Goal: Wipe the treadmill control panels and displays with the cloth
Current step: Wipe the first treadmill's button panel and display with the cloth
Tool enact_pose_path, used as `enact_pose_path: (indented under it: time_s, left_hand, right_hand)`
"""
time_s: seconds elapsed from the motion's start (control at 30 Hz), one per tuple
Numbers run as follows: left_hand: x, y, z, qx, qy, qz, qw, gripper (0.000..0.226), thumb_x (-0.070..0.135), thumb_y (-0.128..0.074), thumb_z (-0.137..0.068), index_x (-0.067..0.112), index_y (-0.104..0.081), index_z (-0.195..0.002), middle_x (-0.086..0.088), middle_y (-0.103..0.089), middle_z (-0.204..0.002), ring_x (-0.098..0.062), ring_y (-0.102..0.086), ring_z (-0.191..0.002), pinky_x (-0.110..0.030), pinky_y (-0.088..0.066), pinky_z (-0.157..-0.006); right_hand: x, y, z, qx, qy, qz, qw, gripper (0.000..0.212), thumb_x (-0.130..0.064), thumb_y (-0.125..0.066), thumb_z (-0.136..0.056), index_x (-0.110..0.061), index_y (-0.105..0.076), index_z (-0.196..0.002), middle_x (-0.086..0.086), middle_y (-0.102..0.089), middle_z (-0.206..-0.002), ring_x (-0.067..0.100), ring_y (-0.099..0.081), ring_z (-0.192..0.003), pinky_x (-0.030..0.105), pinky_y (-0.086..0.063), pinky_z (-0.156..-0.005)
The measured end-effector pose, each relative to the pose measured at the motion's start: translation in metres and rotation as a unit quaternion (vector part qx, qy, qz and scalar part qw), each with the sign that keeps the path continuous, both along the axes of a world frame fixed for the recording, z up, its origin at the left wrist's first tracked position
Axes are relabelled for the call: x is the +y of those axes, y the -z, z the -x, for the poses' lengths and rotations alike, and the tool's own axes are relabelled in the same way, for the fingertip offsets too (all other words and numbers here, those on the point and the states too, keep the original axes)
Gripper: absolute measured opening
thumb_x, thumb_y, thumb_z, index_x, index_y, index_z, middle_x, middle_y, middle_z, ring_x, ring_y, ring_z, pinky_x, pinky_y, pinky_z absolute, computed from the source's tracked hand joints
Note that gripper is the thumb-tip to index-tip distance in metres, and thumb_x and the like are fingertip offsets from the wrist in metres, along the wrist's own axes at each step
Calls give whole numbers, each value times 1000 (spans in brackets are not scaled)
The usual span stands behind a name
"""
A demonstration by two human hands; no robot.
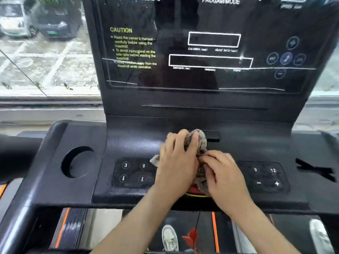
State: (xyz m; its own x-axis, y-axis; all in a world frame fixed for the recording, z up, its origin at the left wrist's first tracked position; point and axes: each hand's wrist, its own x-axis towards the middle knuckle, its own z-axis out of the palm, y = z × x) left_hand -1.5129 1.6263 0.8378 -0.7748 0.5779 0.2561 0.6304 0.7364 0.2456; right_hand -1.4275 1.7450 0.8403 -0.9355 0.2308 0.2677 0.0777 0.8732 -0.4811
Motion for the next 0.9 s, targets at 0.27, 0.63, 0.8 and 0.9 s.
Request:
enact_pose_path:
  time_s: [0.27, 0.63, 0.8, 0.9]
  left_hand:
    - [22, -18, -7, 53, 62, -78, 994, 31, 25, -50, -87, 18, -61, -116, -2, -53, -105, -25, -49, -92, -37, -47, -76]
    - [73, -10, 7, 131, 95, -11, 987, 29, 26, -47, -83, 23, -66, -104, -1, -59, -99, -27, -54, -97, -40, -36, -85]
    - [95, -30, 8, 102, 133, -39, 985, 19, 23, -57, -80, 27, -69, -95, 3, -58, -86, -23, -53, -81, -35, -39, -71]
    - [87, -68, 29, 96, 89, -124, 984, 23, 27, -56, -83, 21, -62, -104, -2, -59, -85, -28, -53, -77, -39, -43, -63]
  right_hand:
    - [30, -3, -21, 115, 93, -2, 989, 23, 2, -57, -80, -7, -73, -92, 1, -65, -98, 23, -55, -92, 32, -46, -83]
    - [53, 6, 3, 89, 148, -20, 985, 31, 3, -65, -78, 1, -65, -109, 15, -62, -115, 31, -54, -103, 37, -46, -91]
    - [82, -18, -7, 124, 232, 19, 964, 24, 10, -65, -75, -4, -69, -94, 10, -60, -96, 31, -56, -89, 17, -34, -80]
    - [93, -47, 23, 223, 247, 4, 943, 22, -1, -61, -81, -3, -70, -101, 13, -59, -101, 27, -52, -95, 16, -34, -87]
